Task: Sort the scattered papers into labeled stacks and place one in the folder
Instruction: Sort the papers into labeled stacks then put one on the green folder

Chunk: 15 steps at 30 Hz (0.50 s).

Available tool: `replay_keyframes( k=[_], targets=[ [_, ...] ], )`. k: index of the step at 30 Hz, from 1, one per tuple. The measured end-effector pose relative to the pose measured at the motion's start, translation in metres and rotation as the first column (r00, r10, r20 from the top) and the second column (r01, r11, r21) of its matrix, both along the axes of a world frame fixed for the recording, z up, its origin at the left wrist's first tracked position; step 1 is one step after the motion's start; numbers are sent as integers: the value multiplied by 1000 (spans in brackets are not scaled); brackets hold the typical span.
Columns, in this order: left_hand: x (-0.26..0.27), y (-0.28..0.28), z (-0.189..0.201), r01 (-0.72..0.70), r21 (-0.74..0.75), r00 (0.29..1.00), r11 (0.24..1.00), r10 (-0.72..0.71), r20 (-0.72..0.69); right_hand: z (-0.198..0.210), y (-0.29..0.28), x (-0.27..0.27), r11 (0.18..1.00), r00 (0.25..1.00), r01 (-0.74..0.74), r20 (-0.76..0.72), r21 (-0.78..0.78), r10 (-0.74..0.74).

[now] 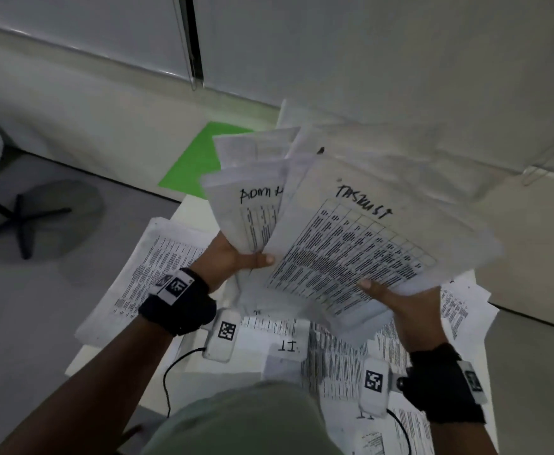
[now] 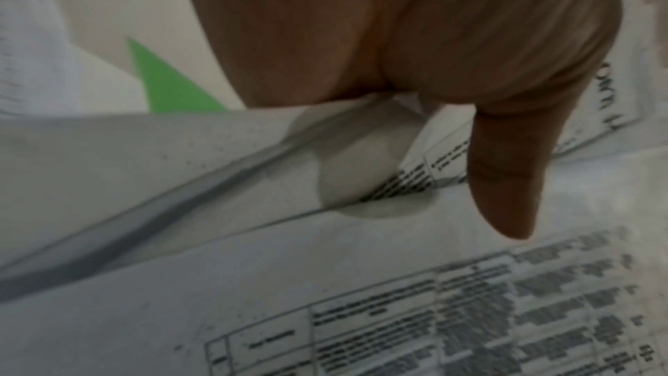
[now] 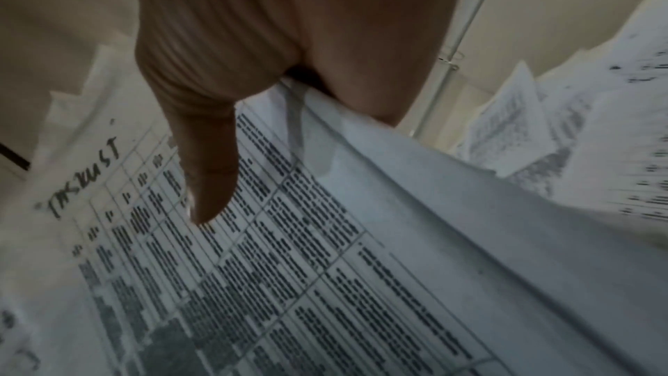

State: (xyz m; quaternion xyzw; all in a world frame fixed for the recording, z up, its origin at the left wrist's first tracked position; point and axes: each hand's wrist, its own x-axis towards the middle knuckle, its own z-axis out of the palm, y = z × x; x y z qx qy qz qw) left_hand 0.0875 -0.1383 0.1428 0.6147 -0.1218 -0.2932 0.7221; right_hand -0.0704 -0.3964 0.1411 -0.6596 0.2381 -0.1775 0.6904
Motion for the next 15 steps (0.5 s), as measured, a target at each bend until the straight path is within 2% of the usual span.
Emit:
replay_keyframes(
  k=[3, 7, 10, 15],
  targets=[
    [3, -4, 7, -6, 21, 998, 1000, 5, 59, 7, -1, -2, 997, 999, -14, 40, -76, 17],
    [-4, -4, -27, -19, 104, 1000, 994, 16, 26, -25, 17, -6, 997, 991, -74, -115, 13, 75],
    [-12, -4, -48, -46, 150, 999, 988, 43, 23, -49, 27, -9, 989, 974, -137, -171, 63, 146],
    [-12, -1, -39, -115, 64, 992, 991, 112, 50, -48, 32, -2, 983, 973, -158, -155, 93, 171]
  ],
)
